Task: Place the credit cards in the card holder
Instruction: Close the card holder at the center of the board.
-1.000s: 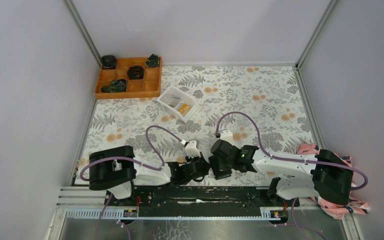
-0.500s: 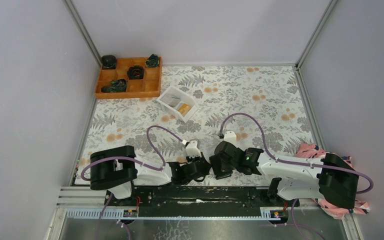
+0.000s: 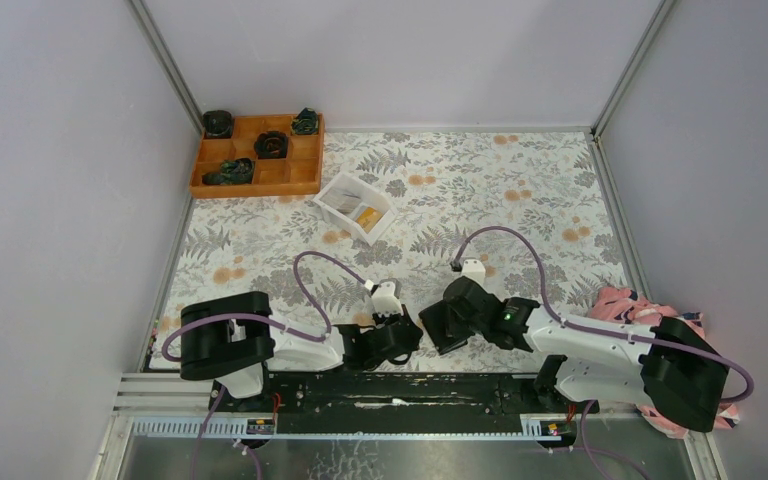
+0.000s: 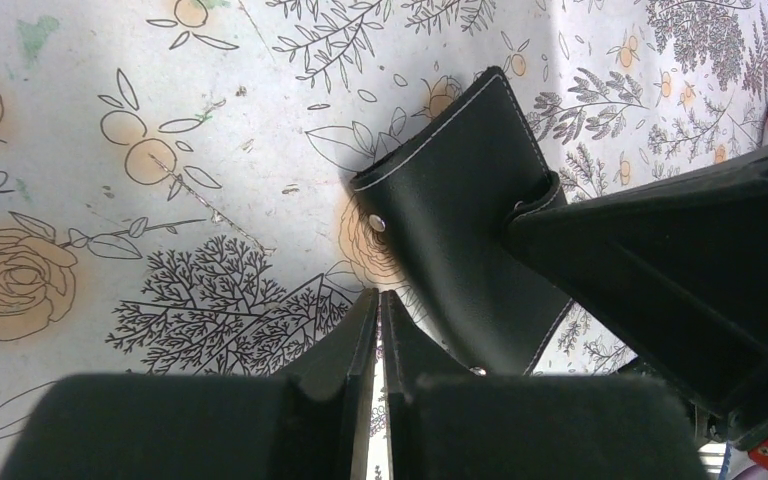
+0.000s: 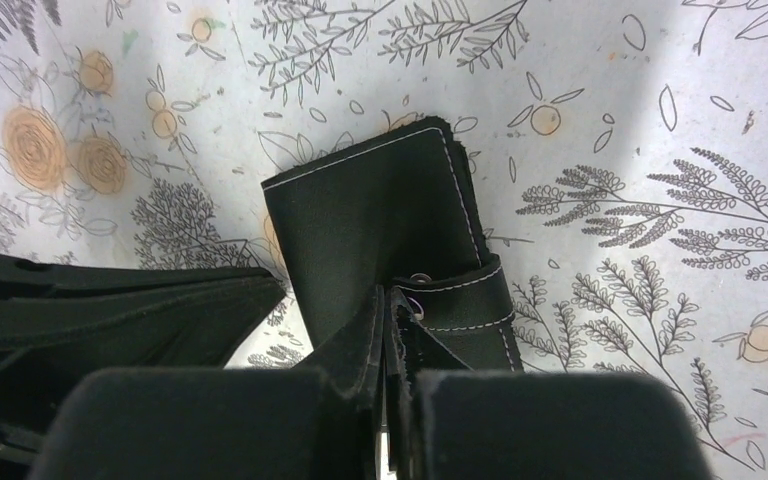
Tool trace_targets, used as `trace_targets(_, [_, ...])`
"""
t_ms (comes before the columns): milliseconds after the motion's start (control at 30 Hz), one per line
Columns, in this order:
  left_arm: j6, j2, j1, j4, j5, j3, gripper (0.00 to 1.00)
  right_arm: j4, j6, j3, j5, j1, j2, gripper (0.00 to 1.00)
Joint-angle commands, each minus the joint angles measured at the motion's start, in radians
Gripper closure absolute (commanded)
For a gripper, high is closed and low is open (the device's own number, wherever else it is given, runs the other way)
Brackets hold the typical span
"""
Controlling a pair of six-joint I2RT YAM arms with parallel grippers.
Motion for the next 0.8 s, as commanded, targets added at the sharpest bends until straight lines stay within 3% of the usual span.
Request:
trace_targets(0, [0.004, 0.014, -0.011, -0.085, -0.022, 0.009, 0.89, 0.045, 0.015, -0.052, -0.022, -0.05, -0.006, 1.0])
trace_targets(167, [0.056, -0.052, -0.011, -0.138, -0.073, 0.031, 0.89, 0.093, 0.03, -0.095, -0.067, -0.106, -0.034, 1.0])
trace_targets(400, [0.242, -0.143, -0.009, -0.103, -0.119, 0.07, 0.89, 0.168, 0.056, -0.15, -0.126, -0.169, -0.056, 1.0])
trace_targets(767, [0.425, -0.12, 0.005, 0.001, -0.037, 0.141, 0.89, 0.271, 0.102, -0.253, -0.199, -0.293, -0.09, 1.0])
